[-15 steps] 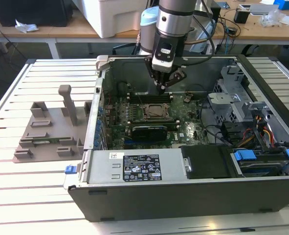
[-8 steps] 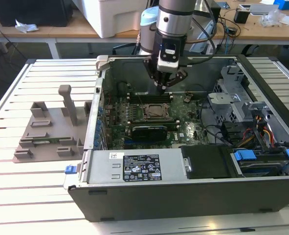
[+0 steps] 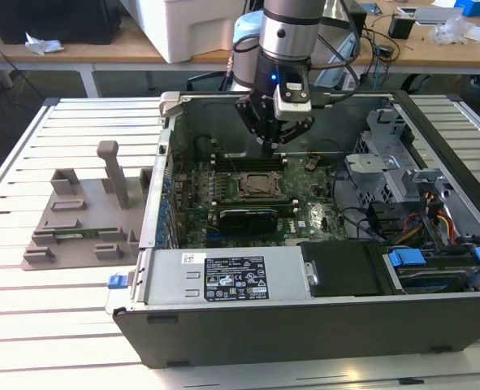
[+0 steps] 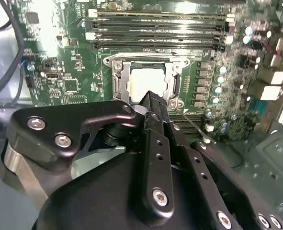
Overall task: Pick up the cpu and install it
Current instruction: 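Install the first cpu locking lever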
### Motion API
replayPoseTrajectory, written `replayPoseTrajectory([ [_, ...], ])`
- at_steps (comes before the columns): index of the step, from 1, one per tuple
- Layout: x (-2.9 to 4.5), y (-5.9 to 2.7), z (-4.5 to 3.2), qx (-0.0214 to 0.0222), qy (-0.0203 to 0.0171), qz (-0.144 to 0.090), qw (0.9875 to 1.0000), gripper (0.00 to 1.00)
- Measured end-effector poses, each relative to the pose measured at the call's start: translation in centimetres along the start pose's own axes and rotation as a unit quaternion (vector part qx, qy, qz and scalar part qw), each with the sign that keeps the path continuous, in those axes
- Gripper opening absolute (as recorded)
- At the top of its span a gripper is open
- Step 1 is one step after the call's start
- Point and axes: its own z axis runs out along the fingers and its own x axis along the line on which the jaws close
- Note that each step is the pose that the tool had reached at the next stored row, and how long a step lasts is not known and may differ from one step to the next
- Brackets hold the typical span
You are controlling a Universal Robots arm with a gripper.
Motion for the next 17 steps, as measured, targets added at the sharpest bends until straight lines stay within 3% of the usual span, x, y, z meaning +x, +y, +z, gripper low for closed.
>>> replayPoseTrajectory([
  [3,0.00,0.00,0.00,0.0006,-0.0017,-0.027,0.9996,0.11],
  [7,0.00,0.00,0.00,0.0012,-0.0040,-0.065,0.9979,0.11],
  [8,0.00,0.00,0.00,0.0015,-0.0052,-0.084,0.9964,0.11],
  [10,0.00,0.00,0.00,0.0017,-0.0062,-0.102,0.9948,0.11],
  [15,0.00,0.00,0.00,0.0023,-0.0088,-0.145,0.9893,0.11],
  [17,0.00,0.00,0.00,0.0027,-0.0104,-0.172,0.9851,0.11],
])
